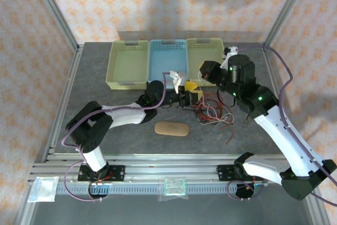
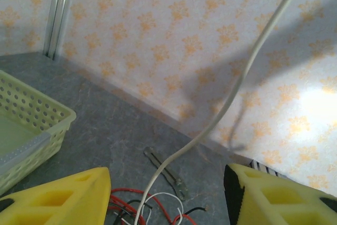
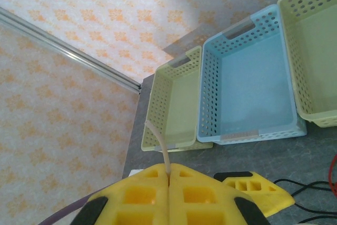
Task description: Untangle the cables
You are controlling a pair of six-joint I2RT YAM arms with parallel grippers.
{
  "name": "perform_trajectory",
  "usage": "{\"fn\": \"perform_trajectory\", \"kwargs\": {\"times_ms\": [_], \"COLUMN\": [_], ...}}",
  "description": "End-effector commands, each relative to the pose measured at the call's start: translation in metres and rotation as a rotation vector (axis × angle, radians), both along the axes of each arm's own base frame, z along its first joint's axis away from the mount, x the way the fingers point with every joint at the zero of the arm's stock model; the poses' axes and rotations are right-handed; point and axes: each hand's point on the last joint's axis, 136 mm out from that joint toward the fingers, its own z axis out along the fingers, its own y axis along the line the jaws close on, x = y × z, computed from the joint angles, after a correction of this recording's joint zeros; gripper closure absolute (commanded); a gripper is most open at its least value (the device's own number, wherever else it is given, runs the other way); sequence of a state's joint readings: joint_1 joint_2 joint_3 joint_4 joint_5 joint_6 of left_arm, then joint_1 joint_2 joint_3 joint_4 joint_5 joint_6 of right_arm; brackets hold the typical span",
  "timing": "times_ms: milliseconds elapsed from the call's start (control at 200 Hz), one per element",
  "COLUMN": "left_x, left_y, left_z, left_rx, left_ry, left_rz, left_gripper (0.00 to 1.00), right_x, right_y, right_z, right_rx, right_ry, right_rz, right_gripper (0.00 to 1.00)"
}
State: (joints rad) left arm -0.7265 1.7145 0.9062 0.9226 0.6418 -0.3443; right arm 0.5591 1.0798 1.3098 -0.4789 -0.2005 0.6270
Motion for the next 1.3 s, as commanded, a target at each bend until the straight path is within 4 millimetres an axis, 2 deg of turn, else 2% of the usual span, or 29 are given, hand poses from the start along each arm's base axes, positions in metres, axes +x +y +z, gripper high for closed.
{"fn": "perform_trajectory", "kwargs": {"times_ms": [0, 105, 220, 401, 496, 656, 761, 821, 921, 1046, 1116, 1192, 1297], "left_x": [-0.008, -0.012, -0.009, -0.006, -0.004, -0.003, -0.001, 0.001, 0.009, 0.016, 0.020, 0.019, 0.022], "left_y": [0.000, -0.010, -0.017, -0.027, -0.030, -0.026, -0.020, -0.018, -0.011, -0.004, 0.000, -0.001, 0.000], "left_z": [0.015, 0.024, 0.031, 0.039, 0.039, 0.040, 0.039, 0.035, 0.025, 0.022, 0.022, 0.020, 0.019], "left_rx": [-0.001, -0.016, -0.027, -0.058, -0.067, -0.074, -0.065, -0.042, 0.014, 0.067, 0.091, 0.116, 0.129], "left_ry": [-0.062, -0.078, -0.087, -0.079, -0.066, -0.048, -0.025, -0.008, 0.009, 0.022, 0.040, 0.057, 0.102], "left_rz": [-0.018, -0.075, -0.085, -0.112, -0.105, -0.076, -0.040, -0.016, 0.047, 0.117, 0.146, 0.143, 0.153], "left_gripper": [0.41, 0.42, 0.48, 0.69, 0.75, 0.93, 1.00, 1.00, 1.00, 1.00, 1.00, 1.00, 1.00], "right_x": [0.000, -0.001, -0.002, -0.002, -0.002, 0.001, 0.003, 0.004, 0.005, 0.002, -0.001, -0.007, -0.021], "right_y": [-0.010, -0.007, -0.007, -0.007, -0.007, -0.014, -0.023, -0.030, -0.042, -0.061, -0.074, -0.092, -0.101], "right_z": [0.010, 0.008, 0.009, 0.002, -0.003, -0.015, -0.019, -0.021, -0.024, -0.022, -0.023, -0.028, -0.032], "right_rx": [-0.008, -0.004, 0.002, -0.003, -0.006, -0.016, -0.040, -0.069, -0.129, -0.169, -0.186, -0.191, -0.197], "right_ry": [-0.027, -0.022, -0.022, -0.001, 0.007, 0.013, 0.009, 0.006, -0.004, -0.050, -0.090, -0.130, -0.245], "right_rz": [-0.035, -0.024, -0.019, -0.018, -0.021, -0.070, -0.116, -0.144, -0.190, -0.263, -0.311, -0.387, -0.375], "right_gripper": [1.00, 1.00, 1.00, 1.00, 1.00, 1.00, 1.00, 1.00, 0.75, 0.47, 0.38, 0.37, 0.25]}}
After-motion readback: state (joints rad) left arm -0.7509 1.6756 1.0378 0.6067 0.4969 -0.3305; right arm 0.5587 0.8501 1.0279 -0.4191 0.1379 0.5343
